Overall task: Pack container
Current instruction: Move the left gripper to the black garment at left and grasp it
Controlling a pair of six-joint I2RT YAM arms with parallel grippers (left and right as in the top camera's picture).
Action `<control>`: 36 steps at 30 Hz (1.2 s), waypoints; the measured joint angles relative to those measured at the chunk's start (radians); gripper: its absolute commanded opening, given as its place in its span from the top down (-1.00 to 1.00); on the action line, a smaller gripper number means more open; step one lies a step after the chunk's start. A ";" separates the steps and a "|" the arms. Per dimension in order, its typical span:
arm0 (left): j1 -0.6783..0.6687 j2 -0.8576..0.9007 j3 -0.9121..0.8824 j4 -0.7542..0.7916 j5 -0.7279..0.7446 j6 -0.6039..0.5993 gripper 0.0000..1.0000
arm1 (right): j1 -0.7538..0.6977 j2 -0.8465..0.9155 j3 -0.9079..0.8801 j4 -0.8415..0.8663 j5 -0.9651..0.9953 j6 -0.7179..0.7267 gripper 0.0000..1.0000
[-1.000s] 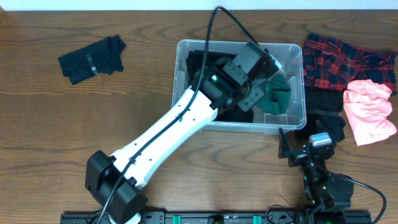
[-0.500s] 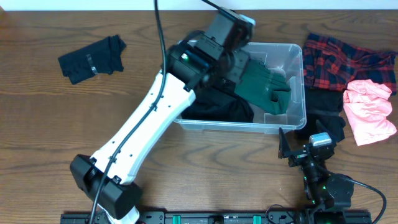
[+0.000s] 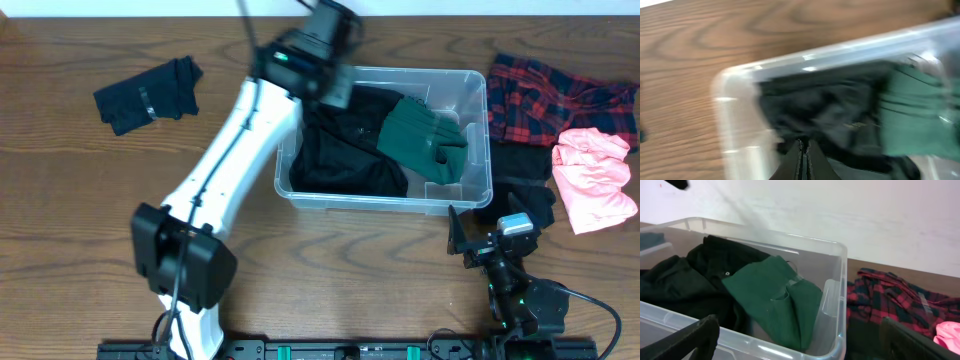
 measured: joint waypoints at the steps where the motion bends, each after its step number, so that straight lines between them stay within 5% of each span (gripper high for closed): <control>1: 0.030 -0.004 0.000 0.000 -0.001 0.000 0.89 | 0.000 0.000 0.000 0.000 0.000 0.000 -0.99; 13: 0.341 -0.015 0.000 0.047 -0.019 0.000 0.81 | 0.000 0.000 0.000 0.000 0.000 0.000 -0.99; 14: 0.366 -0.015 0.000 0.054 -0.021 0.000 0.68 | 0.000 0.000 0.000 0.000 0.000 0.000 -0.98; 17: 0.440 -0.014 0.000 0.061 -0.029 0.002 -0.25 | 0.000 0.000 0.000 0.000 0.000 0.000 -0.99; 21: 0.517 0.000 0.000 0.086 -0.039 0.004 -0.74 | 0.000 0.000 0.000 0.000 0.000 0.000 -0.99; 26: 0.576 0.069 0.000 0.110 -0.042 0.001 -0.98 | 0.000 0.000 0.000 0.000 0.000 0.000 -0.99; 36: 0.592 0.251 0.000 0.216 -0.050 0.047 -0.96 | 0.000 0.000 0.000 0.000 0.000 0.000 -0.98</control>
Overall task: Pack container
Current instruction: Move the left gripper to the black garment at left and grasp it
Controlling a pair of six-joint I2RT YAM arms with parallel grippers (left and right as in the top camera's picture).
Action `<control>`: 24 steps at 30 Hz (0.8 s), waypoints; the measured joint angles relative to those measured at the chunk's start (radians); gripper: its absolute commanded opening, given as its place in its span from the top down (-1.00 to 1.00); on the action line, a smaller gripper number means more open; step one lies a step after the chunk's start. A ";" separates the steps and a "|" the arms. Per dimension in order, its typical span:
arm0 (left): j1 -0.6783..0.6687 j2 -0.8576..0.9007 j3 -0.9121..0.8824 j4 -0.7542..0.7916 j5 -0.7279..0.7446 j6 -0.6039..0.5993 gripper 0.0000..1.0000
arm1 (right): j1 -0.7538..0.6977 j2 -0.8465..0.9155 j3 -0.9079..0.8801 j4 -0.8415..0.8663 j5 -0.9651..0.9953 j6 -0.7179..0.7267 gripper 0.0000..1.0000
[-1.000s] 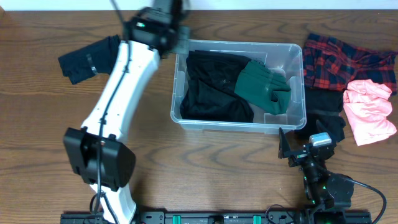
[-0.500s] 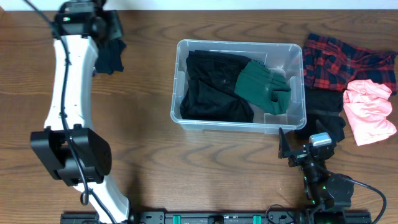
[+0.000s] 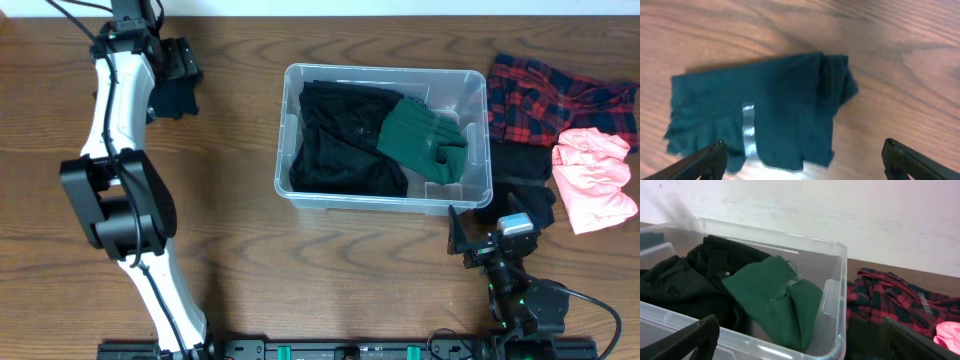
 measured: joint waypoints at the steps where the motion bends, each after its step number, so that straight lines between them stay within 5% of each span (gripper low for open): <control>1: 0.000 0.012 0.000 0.011 -0.008 0.005 -0.96 | 0.000 0.000 0.000 0.000 0.000 0.000 -0.98; 22: 0.000 0.195 0.000 0.082 -0.094 0.015 -0.99 | 0.000 0.000 0.000 0.000 0.000 0.000 -0.99; 24: 0.000 0.195 0.000 0.084 -0.094 0.014 -0.79 | 0.000 0.000 0.000 0.000 0.000 0.000 -0.98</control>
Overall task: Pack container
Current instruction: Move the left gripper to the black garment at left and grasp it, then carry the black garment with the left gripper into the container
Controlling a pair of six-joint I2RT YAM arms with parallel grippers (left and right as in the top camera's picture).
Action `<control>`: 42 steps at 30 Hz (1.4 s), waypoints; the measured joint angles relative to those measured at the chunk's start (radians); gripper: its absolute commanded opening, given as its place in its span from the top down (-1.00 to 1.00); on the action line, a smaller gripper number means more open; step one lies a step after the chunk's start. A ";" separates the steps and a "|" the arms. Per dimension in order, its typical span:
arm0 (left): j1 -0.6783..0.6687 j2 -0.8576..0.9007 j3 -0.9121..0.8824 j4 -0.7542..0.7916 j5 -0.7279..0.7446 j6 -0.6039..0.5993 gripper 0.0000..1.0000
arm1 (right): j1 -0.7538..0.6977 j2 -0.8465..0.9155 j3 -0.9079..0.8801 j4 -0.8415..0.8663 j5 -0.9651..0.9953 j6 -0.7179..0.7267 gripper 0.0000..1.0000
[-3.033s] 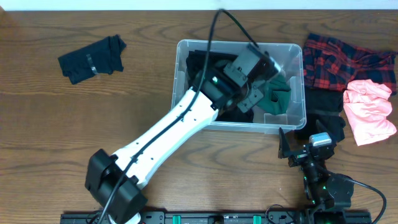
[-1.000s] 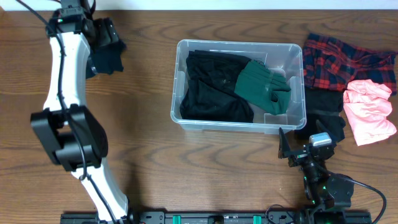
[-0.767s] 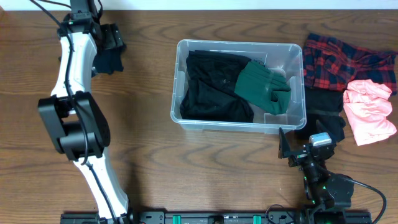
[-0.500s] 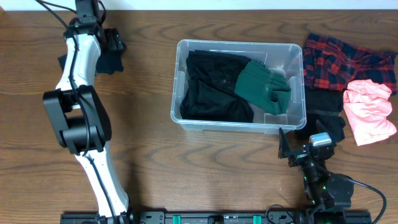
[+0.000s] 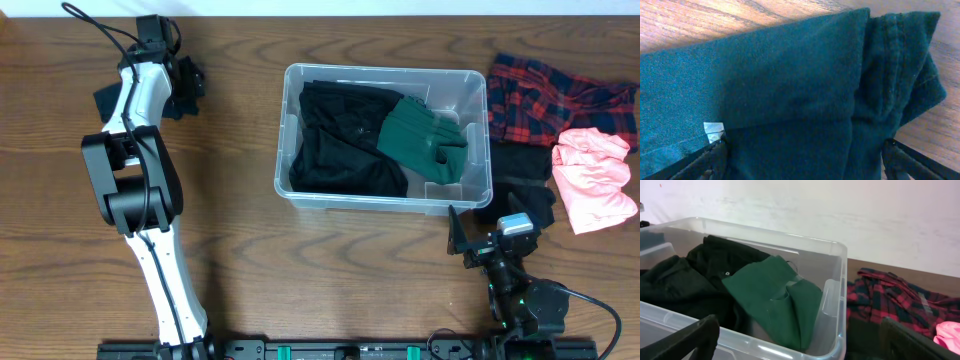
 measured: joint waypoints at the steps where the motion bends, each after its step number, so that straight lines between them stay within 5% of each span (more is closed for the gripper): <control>1: 0.000 0.000 0.000 0.000 -0.003 0.000 -0.63 | 0.000 0.000 0.000 0.000 0.000 0.000 -0.98; 3: 0.000 0.000 0.000 0.000 -0.007 0.004 -0.14 | 0.000 0.000 0.000 0.000 0.000 0.000 -0.99; 5: 0.001 0.000 0.000 -0.002 -0.006 0.023 0.14 | 0.000 0.000 0.000 0.000 0.000 0.000 -0.99; 12: 0.001 0.000 0.000 -0.014 -0.010 0.045 0.24 | 0.000 0.000 0.000 0.000 0.000 0.000 -0.99; 16: 0.001 0.000 0.000 -0.015 -0.013 0.047 0.63 | 0.000 0.000 0.000 0.000 0.000 0.000 -0.98; 17: 0.001 0.000 0.000 -0.016 -0.014 0.048 0.88 | 0.000 0.000 0.000 0.000 0.000 0.000 -0.98; 29: 0.001 -0.043 0.002 -0.051 -0.019 0.052 0.88 | 0.000 0.000 0.000 0.000 0.000 0.000 -0.98; 42: -0.045 -0.367 0.002 -0.252 -0.006 0.051 0.88 | 0.000 0.000 0.000 0.000 0.000 0.000 -0.98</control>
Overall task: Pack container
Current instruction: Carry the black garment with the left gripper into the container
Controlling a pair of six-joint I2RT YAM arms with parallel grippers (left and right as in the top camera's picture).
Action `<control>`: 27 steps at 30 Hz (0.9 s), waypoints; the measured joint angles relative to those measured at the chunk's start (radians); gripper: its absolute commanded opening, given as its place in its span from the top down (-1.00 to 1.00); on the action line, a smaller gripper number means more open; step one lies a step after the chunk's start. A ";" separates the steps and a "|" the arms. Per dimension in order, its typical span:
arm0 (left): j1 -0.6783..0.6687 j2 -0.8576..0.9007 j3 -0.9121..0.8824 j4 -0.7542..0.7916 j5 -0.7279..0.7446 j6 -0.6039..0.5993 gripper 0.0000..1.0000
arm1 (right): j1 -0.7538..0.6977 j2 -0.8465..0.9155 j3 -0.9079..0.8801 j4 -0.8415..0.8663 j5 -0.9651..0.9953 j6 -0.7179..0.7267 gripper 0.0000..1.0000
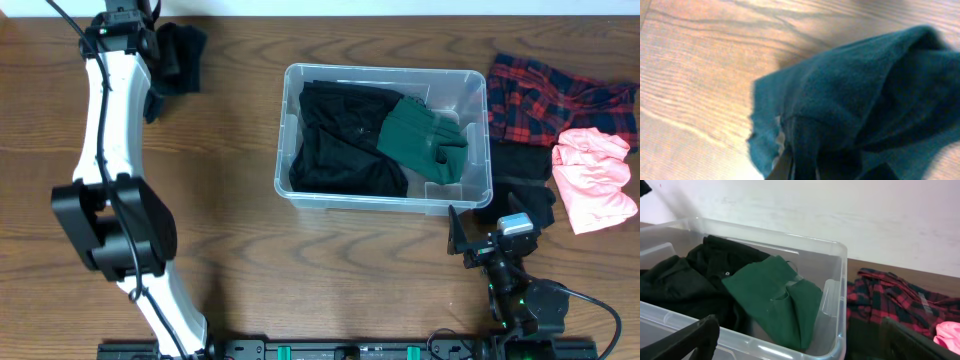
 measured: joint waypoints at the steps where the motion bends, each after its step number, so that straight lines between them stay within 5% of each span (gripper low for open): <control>1: -0.013 -0.019 0.000 -0.024 0.000 0.000 0.88 | 0.000 0.000 0.000 0.000 0.000 0.000 -0.99; 16: -0.491 -0.289 0.000 -0.115 0.004 -0.021 0.88 | 0.000 0.000 0.000 0.000 0.000 0.000 -0.99; 27: -0.627 -0.226 0.000 -0.078 0.004 -0.084 0.88 | 0.000 0.000 0.000 0.000 0.000 0.000 -0.98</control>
